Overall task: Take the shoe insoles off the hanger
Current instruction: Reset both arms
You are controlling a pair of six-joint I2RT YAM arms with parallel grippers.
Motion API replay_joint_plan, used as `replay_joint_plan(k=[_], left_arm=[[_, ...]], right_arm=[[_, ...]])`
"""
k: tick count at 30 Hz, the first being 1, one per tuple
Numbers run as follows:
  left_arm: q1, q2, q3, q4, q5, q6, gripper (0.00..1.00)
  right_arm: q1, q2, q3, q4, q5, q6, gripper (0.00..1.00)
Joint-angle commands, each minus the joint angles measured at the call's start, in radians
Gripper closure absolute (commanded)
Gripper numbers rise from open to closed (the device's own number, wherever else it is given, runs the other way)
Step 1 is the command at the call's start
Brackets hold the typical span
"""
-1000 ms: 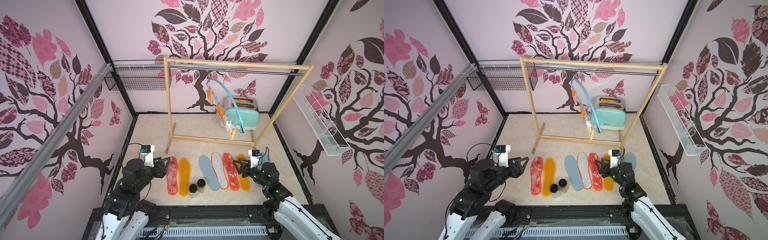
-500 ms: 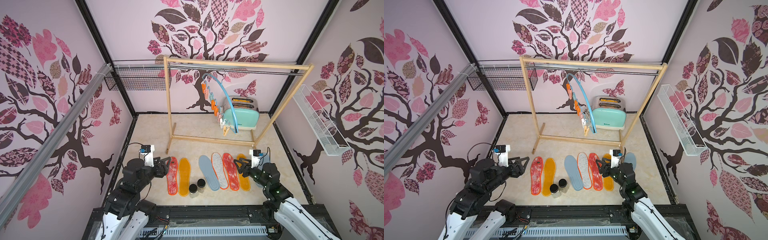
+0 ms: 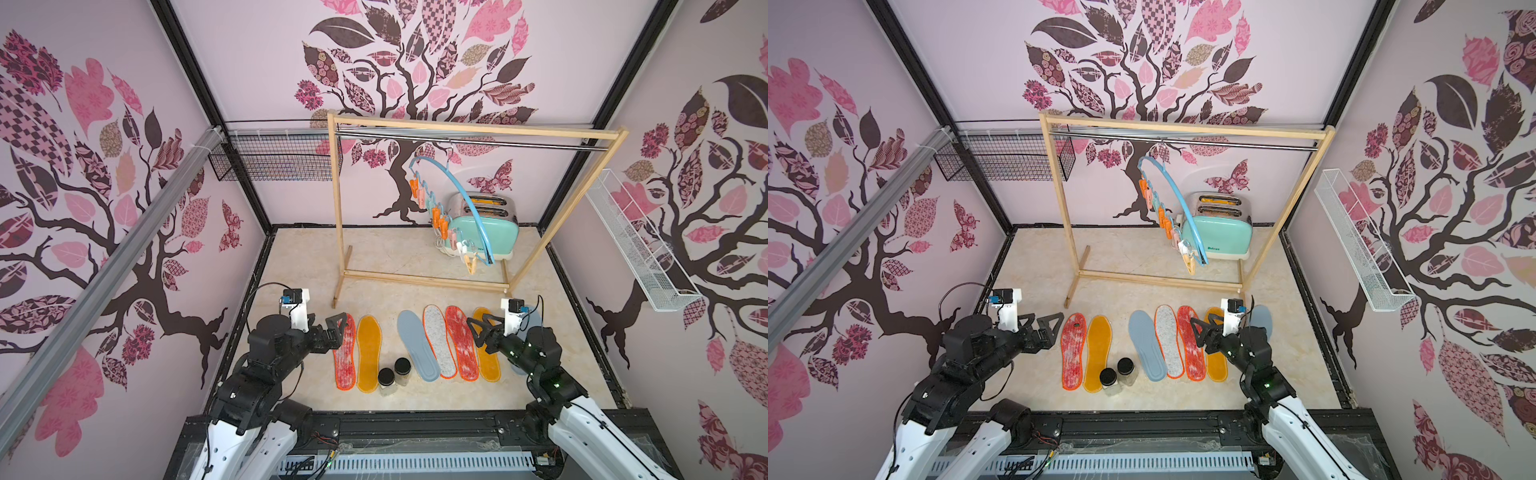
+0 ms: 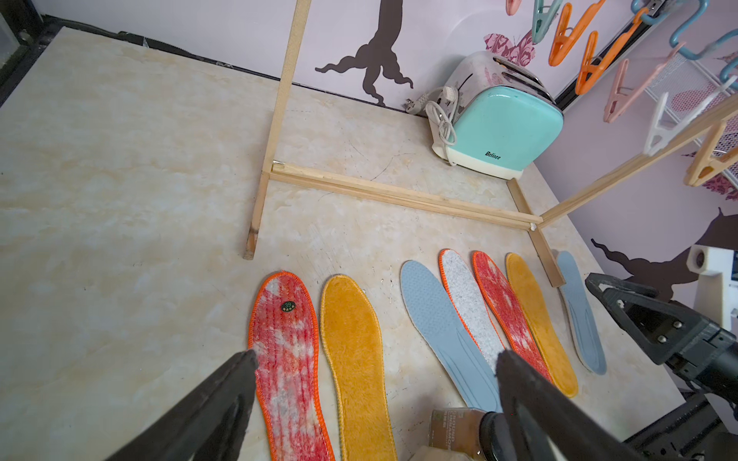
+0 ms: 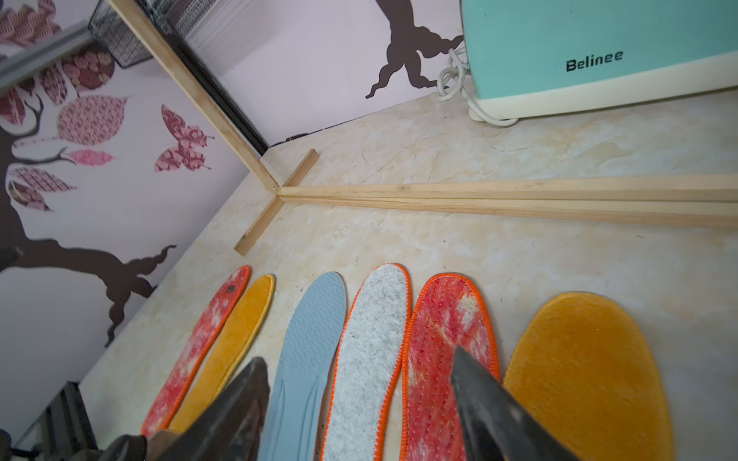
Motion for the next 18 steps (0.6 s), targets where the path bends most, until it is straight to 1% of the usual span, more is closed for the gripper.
replay_joint_plan(k=[1,2,4,6,8,11,12,14,18], left_arm=[[-0.004,-0.006,-0.005,0.006,-0.011,0.001,0.02],[-0.003,-0.007,-0.008,0.009,-0.015,-0.003,0.02],[-0.003,-0.001,-0.009,0.007,-0.062,-0.011,0.02],[0.008,0.017,-0.013,0.020,-0.129,-0.012,0.02],[0.017,0.043,-0.029,0.070,-0.194,-0.034,0.02],[0.018,0.090,-0.116,0.282,-0.255,-0.033,0.02],[0.017,0.113,-0.157,0.376,-0.283,-0.011,0.02],[0.016,0.163,-0.211,0.496,-0.367,0.035,0.02],[0.017,0.277,-0.333,0.803,-0.468,0.226,0.02]], right_arm=[[0.005,-0.026,-0.005,-0.008,0.039,0.021,0.00],[0.006,-0.032,-0.004,-0.010,0.042,0.022,0.00],[0.005,-0.038,-0.007,-0.018,0.072,0.026,0.01],[0.005,-0.040,-0.002,-0.030,0.137,0.027,0.00],[0.005,-0.035,0.009,-0.033,0.222,0.019,0.01],[0.005,-0.007,0.024,0.009,0.376,-0.006,0.01],[0.004,0.012,0.042,0.012,0.427,-0.029,0.01],[0.003,0.064,0.076,0.026,0.525,-0.069,0.01],[-0.010,0.221,0.108,0.172,0.672,-0.204,0.00]])
